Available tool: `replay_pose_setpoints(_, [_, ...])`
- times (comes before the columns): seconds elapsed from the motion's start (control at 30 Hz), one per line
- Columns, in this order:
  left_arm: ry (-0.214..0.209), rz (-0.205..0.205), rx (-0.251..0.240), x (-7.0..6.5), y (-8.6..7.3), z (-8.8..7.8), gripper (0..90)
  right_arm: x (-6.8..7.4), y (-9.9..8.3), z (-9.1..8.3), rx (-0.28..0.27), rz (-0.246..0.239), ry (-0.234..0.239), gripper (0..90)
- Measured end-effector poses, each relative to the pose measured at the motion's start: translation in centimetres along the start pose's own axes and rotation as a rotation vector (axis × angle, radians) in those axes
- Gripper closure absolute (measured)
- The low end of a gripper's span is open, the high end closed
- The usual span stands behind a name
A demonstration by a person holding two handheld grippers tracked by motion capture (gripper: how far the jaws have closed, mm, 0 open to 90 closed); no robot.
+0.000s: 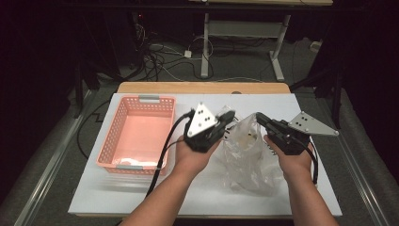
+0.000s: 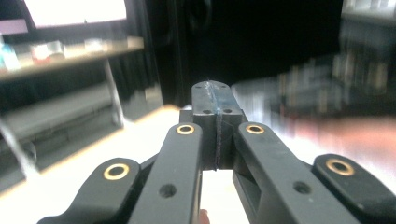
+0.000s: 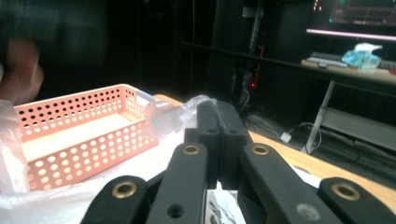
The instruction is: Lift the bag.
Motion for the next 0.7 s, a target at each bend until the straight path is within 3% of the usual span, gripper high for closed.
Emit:
replay_pose_setpoints(0.07, [-0.028, -0.077, 0.029, -0.3, -3.3, -0.6, 65.3, -0.1, -0.4, 0.0, 0.009, 0.006, -0.005, 90.0])
replay_pose_setpoints(0.13, [-0.043, -0.110, 0.085, -1.3, -6.3, -1.2, 48.4, -0.2, -0.7, 0.0, 0.015, 0.000, -0.010, 90.0])
replay_pose_setpoints(0.2, [-0.100, -0.168, 0.114, -2.7, -8.7, -1.4, 30.9, -0.2, -0.9, 0.0, 0.020, 0.001, -0.011, 90.0])
replay_pose_setpoints(0.23, [-0.130, -0.187, 0.152, -3.4, -9.6, -1.2, 21.9, -0.2, -0.9, 0.0, 0.021, 0.001, -0.014, 90.0])
replay_pose_setpoints(0.27, [-0.153, -0.194, 0.185, -4.1, -10.3, -0.9, 13.8, -0.1, -1.0, 0.0, 0.026, -0.003, -0.013, 90.0])
replay_pose_setpoints(0.37, [-0.195, -0.170, 0.275, -5.9, -12.1, 0.9, 9.4, 0.1, -1.3, 0.0, 0.033, -0.005, -0.013, 90.0])
replay_pose_setpoints(0.43, [-0.186, -0.155, 0.361, -6.4, -13.4, 2.6, 10.7, 0.3, -1.4, 0.0, 0.036, -0.004, -0.010, 90.0])
replay_pose_setpoints(0.47, [-0.202, -0.160, 0.375, -6.5, -13.9, 3.2, 16.6, 0.4, -1.5, 0.1, 0.037, -0.005, -0.008, 90.0])
replay_pose_setpoints(0.5, [-0.225, -0.158, 0.385, -6.5, -14.2, 3.6, 30.5, 0.4, -1.6, 0.1, 0.037, -0.008, -0.008, 90.0])
replay_pose_setpoints(0.53, [-0.213, -0.153, 0.383, -6.5, -14.4, 3.9, 42.5, 0.5, -1.7, 0.1, 0.040, -0.012, -0.006, 90.0])
replay_pose_setpoints(0.6, [-0.191, -0.152, 0.353, -6.3, -14.1, 4.1, 75.9, 0.5, -1.8, 0.0, 0.041, -0.010, -0.005, 90.0])
replay_pose_setpoints(0.63, [-0.178, -0.144, 0.329, -6.1, -13.8, 4.0, 84.8, 0.5, -1.9, 0.0, 0.041, -0.011, -0.005, 90.0])
replay_pose_setpoints(0.7, [-0.171, -0.128, 0.280, -5.7, -12.8, 3.6, 87.6, 0.5, -2.0, -0.1, 0.042, -0.008, -0.006, 90.0])
Point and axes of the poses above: each handheld gripper's, and its own axes: z roughly forward along the jaws, y roughly out of its top, x roughly to its left, the point moved 4 cm from there along z, roughly forward along the jaws, and after that the axes turned 5 degrees about -y, right-handed, at the moved point
